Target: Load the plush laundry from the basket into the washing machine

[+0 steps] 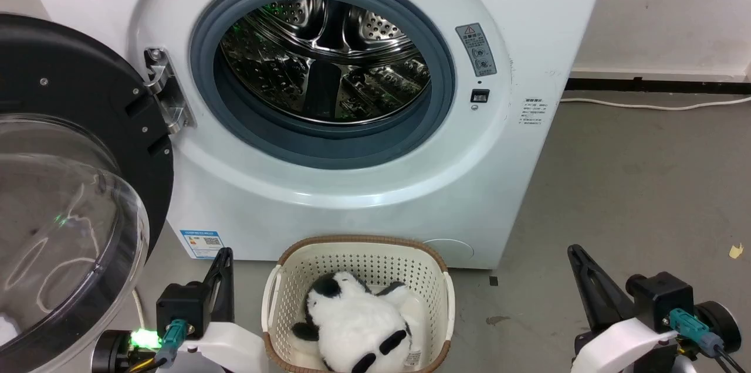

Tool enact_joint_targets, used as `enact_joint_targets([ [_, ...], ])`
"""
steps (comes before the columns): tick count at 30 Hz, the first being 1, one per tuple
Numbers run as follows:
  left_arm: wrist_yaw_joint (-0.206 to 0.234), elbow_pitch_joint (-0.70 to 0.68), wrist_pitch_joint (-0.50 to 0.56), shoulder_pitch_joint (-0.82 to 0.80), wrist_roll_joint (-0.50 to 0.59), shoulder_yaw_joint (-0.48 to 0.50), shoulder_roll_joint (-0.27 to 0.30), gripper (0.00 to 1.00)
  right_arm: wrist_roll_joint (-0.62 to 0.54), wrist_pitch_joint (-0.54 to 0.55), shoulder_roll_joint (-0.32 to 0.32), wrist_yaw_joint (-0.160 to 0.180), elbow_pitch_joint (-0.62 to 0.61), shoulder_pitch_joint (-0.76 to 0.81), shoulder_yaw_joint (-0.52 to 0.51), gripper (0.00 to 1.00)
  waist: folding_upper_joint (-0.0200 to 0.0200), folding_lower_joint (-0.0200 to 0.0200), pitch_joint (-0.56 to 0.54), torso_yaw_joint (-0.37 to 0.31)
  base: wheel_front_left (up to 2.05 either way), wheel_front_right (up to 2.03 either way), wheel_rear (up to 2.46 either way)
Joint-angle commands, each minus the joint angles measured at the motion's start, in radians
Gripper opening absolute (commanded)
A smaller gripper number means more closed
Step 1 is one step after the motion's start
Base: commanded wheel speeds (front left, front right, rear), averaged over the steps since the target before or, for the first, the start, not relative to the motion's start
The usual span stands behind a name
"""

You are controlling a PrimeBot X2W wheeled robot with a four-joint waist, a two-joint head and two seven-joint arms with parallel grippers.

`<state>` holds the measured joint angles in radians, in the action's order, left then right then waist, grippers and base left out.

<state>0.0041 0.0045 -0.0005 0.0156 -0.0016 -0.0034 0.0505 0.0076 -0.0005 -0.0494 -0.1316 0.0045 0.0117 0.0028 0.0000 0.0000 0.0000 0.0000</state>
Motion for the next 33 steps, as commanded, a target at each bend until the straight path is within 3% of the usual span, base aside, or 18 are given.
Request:
enact_joint_targets([
  [1, -0.004, -0.005, 0.000, -0.016, 0.002, 0.003, 0.000, 0.00, -0.008, 0.000, -0.001, 0.001, -0.005, -0.012, -0.003, 0.00, 0.0000, 0.0000, 0.000, 0.000, 0.00, 0.00, 0.00],
  [14, -0.004, -0.005, 0.000, -0.016, 0.002, 0.003, 0.000, 0.00, -0.008, 0.000, -0.001, 0.001, -0.005, -0.012, -0.003, 0.00, 0.0000, 0.0000, 0.000, 0.000, 0.00, 0.00, 0.00],
  [15, 0.000, 0.000, 0.000, 0.000, 0.000, 0.000, 0.000, 1.00, 0.000, 0.000, 0.000, 0.000, 0.000, 0.000, 0.000, 1.00, 0.0000, 0.0000, 0.000, 0.000, 0.00, 0.00, 0.00],
  [17, 0.000, 0.000, -0.001, 0.001, 0.000, -0.001, 0.000, 1.00, 0.001, 0.000, 0.000, 0.000, 0.001, 0.000, 0.001, 1.00, 0.0000, 0.0000, 0.000, 0.000, 0.00, 0.00, 0.00],
  [18, 0.001, 0.000, -0.001, 0.001, 0.000, -0.002, 0.000, 0.00, 0.001, 0.000, 0.000, 0.000, 0.001, 0.000, 0.002, 0.00, 0.0000, 0.0000, 0.000, 0.000, 0.00, 0.00, 0.00],
  [19, 0.001, 0.000, -0.001, 0.001, 0.000, -0.002, 0.000, 1.00, 0.001, -0.001, 0.000, 0.000, 0.001, 0.000, 0.002, 1.00, 0.0000, 0.0000, 0.000, 0.000, 0.00, 0.00, 0.00],
  [33, 0.008, 0.004, -0.028, 0.003, -0.009, -0.023, 0.000, 1.00, 0.026, -0.028, 0.000, 0.000, 0.002, 0.005, 0.003, 1.00, 0.0000, 0.0000, 0.008, -0.006, 0.00, 0.00, 0.00],
])
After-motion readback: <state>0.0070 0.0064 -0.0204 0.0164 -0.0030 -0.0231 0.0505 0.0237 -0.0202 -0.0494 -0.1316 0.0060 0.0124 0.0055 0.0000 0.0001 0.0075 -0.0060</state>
